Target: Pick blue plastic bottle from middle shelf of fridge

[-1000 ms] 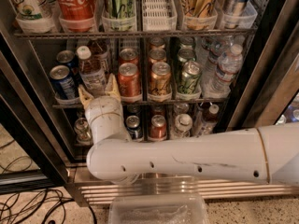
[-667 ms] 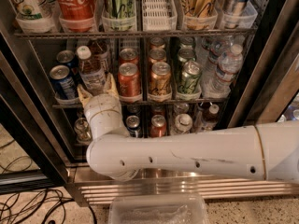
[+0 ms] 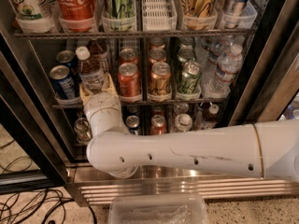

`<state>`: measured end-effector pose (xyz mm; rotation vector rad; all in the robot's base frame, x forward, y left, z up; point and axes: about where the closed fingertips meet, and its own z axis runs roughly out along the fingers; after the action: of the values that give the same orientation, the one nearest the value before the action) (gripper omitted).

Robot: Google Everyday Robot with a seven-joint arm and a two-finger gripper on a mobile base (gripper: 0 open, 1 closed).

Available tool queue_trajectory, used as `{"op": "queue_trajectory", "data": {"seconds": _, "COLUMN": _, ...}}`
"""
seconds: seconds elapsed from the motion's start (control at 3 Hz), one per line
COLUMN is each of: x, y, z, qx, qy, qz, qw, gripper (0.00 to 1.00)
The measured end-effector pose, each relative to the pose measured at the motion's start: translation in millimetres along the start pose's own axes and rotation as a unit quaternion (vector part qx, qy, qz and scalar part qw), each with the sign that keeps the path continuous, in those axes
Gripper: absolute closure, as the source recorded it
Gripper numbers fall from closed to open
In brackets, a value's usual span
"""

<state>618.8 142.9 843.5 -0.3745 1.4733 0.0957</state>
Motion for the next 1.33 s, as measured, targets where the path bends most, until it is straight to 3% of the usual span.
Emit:
{"op": "queue_trajectory", "data": {"seconds": 0.67, "x": 0.6, "y": -0.5, "z": 1.9, "qx": -0.005, "qy": 0.003, "qz": 0.004, "qw": 1.0, "gripper": 0.99}}
{"op": "queue_trajectory", "data": {"seconds": 1.33, "x": -5.0, "y": 0.0, "z": 0.6, "qx": -0.013, "qy": -0.005, "qz": 0.017, "qw": 0.9998, "gripper": 1.0}}
